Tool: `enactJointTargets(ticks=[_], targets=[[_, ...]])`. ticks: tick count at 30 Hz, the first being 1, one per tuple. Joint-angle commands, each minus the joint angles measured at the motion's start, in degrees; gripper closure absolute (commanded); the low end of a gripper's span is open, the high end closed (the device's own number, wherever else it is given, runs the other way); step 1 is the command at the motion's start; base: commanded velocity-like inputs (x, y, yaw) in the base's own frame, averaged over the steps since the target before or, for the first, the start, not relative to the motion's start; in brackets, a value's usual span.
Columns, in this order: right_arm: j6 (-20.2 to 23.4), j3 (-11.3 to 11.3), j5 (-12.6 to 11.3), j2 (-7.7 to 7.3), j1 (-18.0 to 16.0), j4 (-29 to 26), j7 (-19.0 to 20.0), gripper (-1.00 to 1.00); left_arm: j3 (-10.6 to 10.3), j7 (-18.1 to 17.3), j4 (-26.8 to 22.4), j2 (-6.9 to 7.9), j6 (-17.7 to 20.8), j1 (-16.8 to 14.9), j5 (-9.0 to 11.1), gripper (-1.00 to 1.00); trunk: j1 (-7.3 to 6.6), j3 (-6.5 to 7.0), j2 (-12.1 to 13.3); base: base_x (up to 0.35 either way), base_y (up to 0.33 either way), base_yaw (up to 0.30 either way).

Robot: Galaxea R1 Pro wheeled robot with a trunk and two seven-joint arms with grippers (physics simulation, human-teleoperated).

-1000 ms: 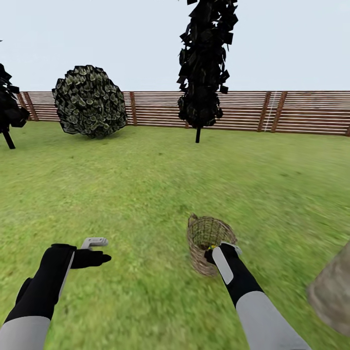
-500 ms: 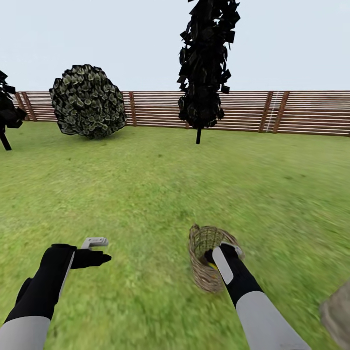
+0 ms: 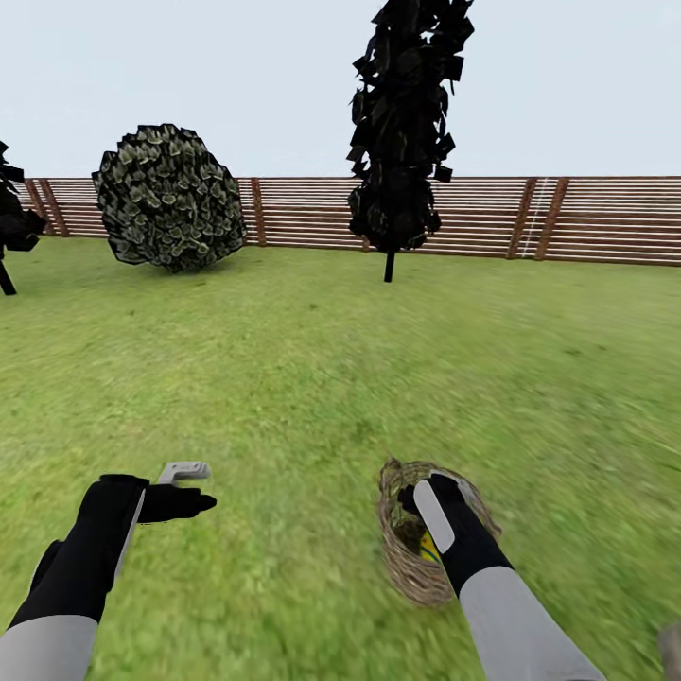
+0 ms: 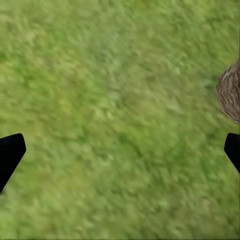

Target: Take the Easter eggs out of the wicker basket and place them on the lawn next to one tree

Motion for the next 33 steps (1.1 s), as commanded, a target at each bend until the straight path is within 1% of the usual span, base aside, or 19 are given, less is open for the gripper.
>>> enactJointTargets(ticks=[1, 6, 10, 15, 19, 20, 23, 25, 26, 28, 31, 33], targets=[[0.09, -0.15, -0.55, 0.04, -0.03, -0.09, -0.48, -1.00, 0.05, -0.61, -0.04, -0.01, 0.13, -0.06, -0.59, -1.00, 0.03, -0.06, -0.03, 0.292, 0.157, 0.000], [0.07, -0.26, -0.61, 0.04, -0.03, -0.04, -0.45, -1.00, 0.05, -0.60, -0.04, -0.02, 0.13, -0.04, -0.59, -1.00, 0.03, -0.06, -0.03, 0.283, 0.154, 0.000], [-0.04, -0.61, -0.64, 0.04, -0.03, 1.31, -0.45, -1.00, 0.05, -0.62, -0.04, -0.02, 0.13, -0.06, -0.59, -1.00, 0.03, -0.06, -0.03, 0.244, 0.100, 0.000], [-1.23, -1.53, -0.59, 0.04, -0.24, 6.06, -0.37, -1.00, 0.05, -0.75, -0.04, -0.02, 0.13, -0.06, -0.59, -1.00, 0.03, -0.06, -0.03, 0.065, 0.019, 0.000], [-2.02, -1.90, -0.63, 0.04, -0.32, 7.16, -0.36, -1.00, 0.05, -0.71, -0.04, -0.02, 0.13, -0.08, -0.59, -1.00, 0.03, -0.06, -0.03, 0.008, 0.002, 0.000], [-2.06, -1.92, -0.63, -0.24, -0.31, 7.26, -0.36, -1.00, 0.05, -0.70, -0.04, -0.02, 0.13, -0.06, -0.59, -1.00, 0.03, -0.06, -0.03, 0.003, 0.001, 0.000], [-2.31, -2.47, -0.66, -1.78, -0.30, 7.74, -0.36, -1.00, 0.05, -0.69, -0.04, -0.02, 0.16, -0.05, -0.59, -1.00, 0.03, -0.06, -0.03, 0.001, 0.000, 0.000], [-2.71, -3.12, -0.66, -2.22, -0.32, 8.24, -0.34, -1.00, 0.04, -0.69, -0.04, -0.04, 0.17, -0.05, -0.59, -1.00, 0.03, -0.06, -0.03, 0.000, 0.000, 0.000], [-3.24, -3.82, -0.66, -2.61, -0.38, 9.05, -0.30, -1.00, 0.02, -0.65, -0.04, -0.14, 0.15, -0.04, -0.59, -1.00, 0.03, -0.06, -0.03, 0.037, 0.000, 0.000], [-3.67, -4.29, -0.65, -3.21, -0.43, 9.83, -0.29, -1.00, 0.03, -0.62, -0.04, -0.27, 0.14, -0.05, -0.59, -1.00, 0.03, -0.06, -0.03, 0.085, 0.000, 0.000], [-4.06, -4.66, -0.66, -4.30, -0.46, 10.70, -0.23, -1.00, 0.00, -0.61, -0.04, -0.50, 0.13, -0.04, -0.59, -1.00, 0.03, -0.06, -0.03, 0.189, 0.000, 0.000], [-4.15, -4.77, -0.66, -4.66, -0.47, 10.92, -0.21, -1.00, -0.02, -0.55, -0.04, -0.58, 0.13, -0.05, -0.59, -1.00, 0.03, -0.06, -0.03, 0.268, 0.000, 0.000]])
